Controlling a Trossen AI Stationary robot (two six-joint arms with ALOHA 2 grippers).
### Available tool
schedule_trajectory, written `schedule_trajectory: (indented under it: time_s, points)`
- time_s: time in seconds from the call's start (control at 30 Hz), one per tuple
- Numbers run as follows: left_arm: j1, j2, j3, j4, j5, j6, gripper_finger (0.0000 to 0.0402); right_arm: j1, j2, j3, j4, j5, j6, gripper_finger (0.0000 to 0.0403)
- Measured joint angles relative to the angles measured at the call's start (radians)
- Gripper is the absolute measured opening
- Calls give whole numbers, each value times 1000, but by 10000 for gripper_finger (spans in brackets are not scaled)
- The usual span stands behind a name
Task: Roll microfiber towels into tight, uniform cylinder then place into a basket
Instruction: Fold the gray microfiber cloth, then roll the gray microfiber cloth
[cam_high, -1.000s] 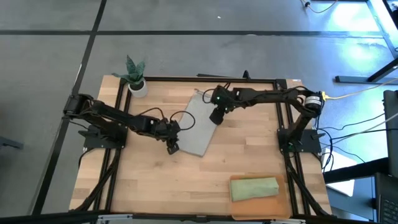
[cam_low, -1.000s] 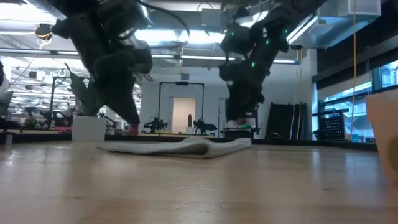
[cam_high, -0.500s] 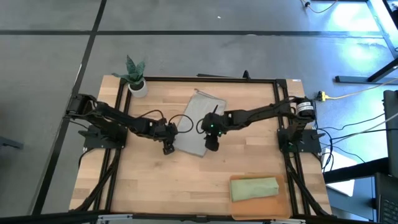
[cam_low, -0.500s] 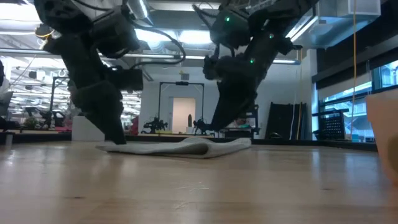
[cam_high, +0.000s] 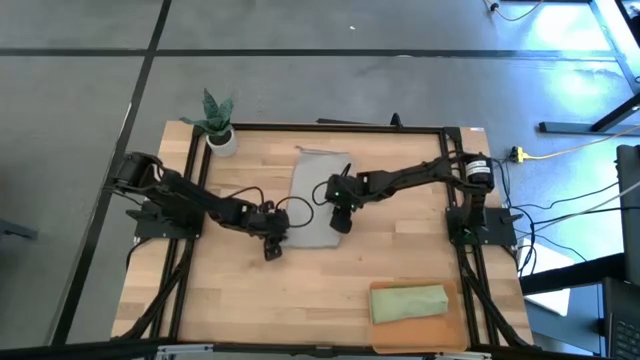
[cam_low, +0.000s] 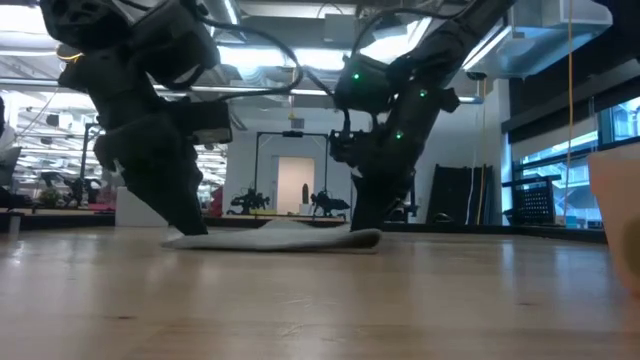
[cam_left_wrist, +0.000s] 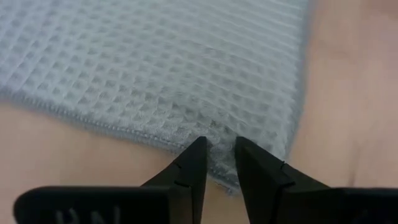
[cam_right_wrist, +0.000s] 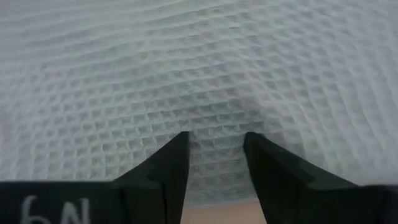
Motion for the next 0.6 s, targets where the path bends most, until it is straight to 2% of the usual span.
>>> schedule_trajectory:
  time_s: [0.1,0.23,0.43,0.6]
  points:
    - [-24,29,0,68,3,-25,81,-25,1,0,1,43,-27,161]
    - [-36,48,0,109,4,-40,82,-44,-2,0,0,44,-37,161]
    - [-34,-2,-5,82,6,-31,82,-26,-100,-3,-37,52,-82,161]
    - [-31,-66,-4,22,-31,-9,82,35,-187,-2,-102,43,-155,161]
